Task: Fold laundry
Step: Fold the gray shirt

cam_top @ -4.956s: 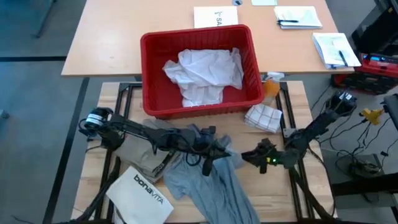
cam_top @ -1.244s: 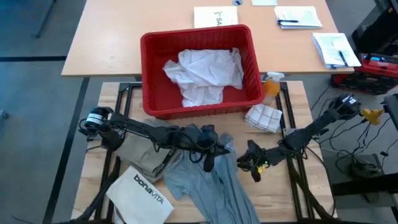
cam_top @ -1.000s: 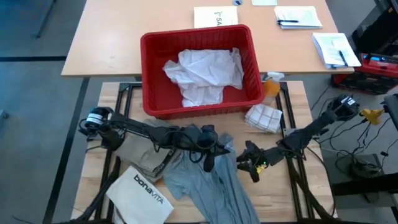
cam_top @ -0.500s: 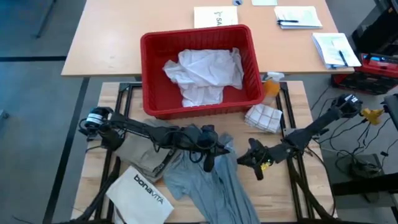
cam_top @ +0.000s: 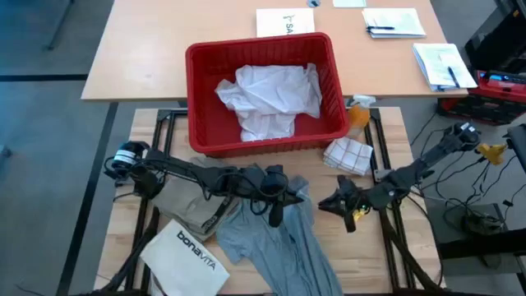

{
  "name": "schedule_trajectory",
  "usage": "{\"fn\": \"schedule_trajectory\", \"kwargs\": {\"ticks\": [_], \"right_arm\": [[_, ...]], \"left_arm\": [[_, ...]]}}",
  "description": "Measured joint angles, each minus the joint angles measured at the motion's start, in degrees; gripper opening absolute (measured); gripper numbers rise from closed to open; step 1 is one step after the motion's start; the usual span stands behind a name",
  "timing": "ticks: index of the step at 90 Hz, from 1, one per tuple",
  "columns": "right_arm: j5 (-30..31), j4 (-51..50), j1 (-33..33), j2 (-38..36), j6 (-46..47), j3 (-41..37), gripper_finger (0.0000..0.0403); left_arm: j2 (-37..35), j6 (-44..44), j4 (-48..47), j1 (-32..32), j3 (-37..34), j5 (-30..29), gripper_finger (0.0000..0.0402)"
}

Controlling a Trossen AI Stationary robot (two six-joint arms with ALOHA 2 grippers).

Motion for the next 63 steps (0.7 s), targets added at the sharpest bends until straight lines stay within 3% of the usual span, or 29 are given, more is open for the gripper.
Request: {"fn": "schedule_trajectory", "kwargs": {"ticks": [16,29,42,63], "right_arm": [[-8.89,4.95,-4.48,3.62,0.13,0.0,0.0167],[-10.41,9.14,-5.54,5.72,-1.19,0.0,0.0188],[-10.46,9.18,-6.0,7.9,-1.37,0.0,0.0153],[-14.27,9.35,-5.92,8.84,-2.19,0.0,0.0046]], "left_arm": [[-0.01,-0.11,-0.09,0.11,0.0,0.0,0.0],[-0.01,-0.11,-0.41,0.17,0.0,-0.04,0.0],[0.0,-0.13,-0.4,0.18,0.0,-0.04,0.0],[0.0,-0.15,-0.44,0.18,0.0,-0.04,0.0]]}}
